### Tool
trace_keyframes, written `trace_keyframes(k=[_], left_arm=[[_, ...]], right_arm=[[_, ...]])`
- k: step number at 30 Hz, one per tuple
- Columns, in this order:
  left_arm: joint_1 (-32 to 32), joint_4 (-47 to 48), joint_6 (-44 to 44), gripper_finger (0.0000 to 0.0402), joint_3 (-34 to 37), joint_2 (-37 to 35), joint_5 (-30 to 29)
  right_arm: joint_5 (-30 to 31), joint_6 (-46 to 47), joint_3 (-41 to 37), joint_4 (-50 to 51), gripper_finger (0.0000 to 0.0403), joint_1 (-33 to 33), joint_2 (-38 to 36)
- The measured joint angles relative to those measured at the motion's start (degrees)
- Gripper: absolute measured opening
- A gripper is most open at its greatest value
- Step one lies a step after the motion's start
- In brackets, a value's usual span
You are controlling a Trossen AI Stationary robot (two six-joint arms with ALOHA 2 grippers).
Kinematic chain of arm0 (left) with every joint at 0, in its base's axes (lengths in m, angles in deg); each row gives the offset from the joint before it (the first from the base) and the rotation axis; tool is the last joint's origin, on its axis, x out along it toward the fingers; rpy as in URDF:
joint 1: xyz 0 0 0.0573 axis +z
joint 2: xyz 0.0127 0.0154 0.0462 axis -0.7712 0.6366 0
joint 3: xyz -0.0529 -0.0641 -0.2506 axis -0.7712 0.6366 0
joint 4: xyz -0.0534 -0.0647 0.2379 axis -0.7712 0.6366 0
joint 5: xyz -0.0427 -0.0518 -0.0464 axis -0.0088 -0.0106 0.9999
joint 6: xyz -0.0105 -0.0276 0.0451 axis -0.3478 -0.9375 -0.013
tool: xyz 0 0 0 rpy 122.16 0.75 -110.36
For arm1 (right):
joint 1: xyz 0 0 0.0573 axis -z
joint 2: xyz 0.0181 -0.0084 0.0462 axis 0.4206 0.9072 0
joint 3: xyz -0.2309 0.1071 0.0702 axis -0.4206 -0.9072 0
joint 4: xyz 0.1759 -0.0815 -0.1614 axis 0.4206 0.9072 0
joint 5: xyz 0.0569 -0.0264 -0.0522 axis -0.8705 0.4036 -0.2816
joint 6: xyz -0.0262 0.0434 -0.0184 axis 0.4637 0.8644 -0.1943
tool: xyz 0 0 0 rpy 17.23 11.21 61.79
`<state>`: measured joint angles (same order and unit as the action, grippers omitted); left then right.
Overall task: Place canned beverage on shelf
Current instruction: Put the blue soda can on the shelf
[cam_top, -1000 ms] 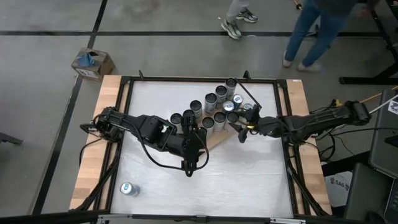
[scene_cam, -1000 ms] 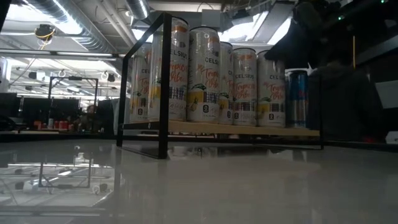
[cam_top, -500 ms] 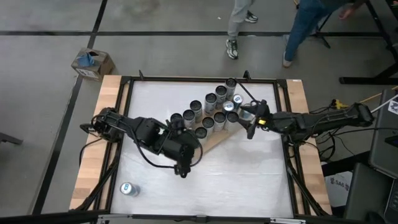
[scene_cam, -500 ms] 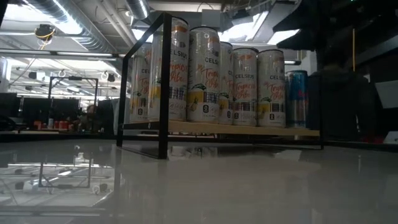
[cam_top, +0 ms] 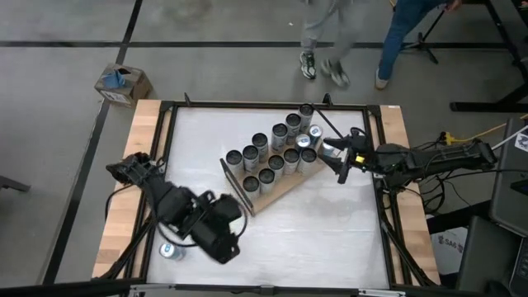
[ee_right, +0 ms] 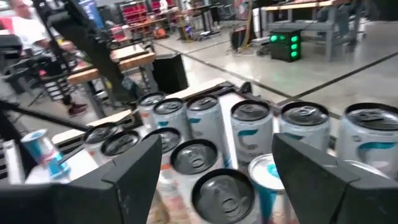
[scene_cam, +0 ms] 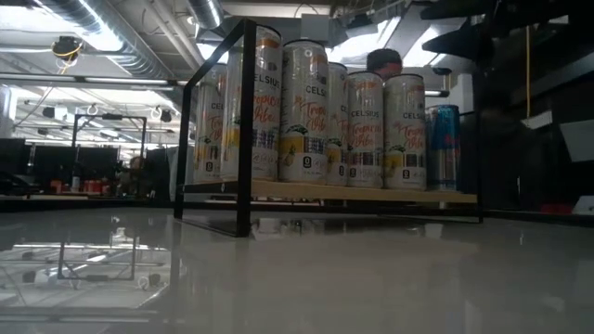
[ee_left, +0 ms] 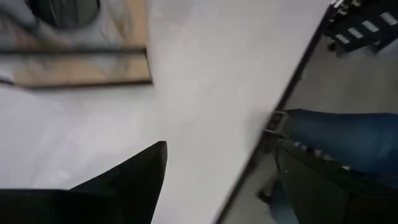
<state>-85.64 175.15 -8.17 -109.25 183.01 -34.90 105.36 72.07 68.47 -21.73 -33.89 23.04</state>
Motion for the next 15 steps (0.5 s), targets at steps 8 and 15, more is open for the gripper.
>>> trace_keyframes(k=[8,15], left_arm=[[-7.03,-0.07,-17.38,0.0289,0.19,-0.04,-0.01],[-12.28,-0.01,-32.12,0.0289,5.67,-0.07,6.20]], right_arm=[[-13.32,0.00,0.00,-3.44,0.0294,-0.02,0.79],[-22.50,0.00,0.07,-6.26,0.0294,-0.04,1.20]])
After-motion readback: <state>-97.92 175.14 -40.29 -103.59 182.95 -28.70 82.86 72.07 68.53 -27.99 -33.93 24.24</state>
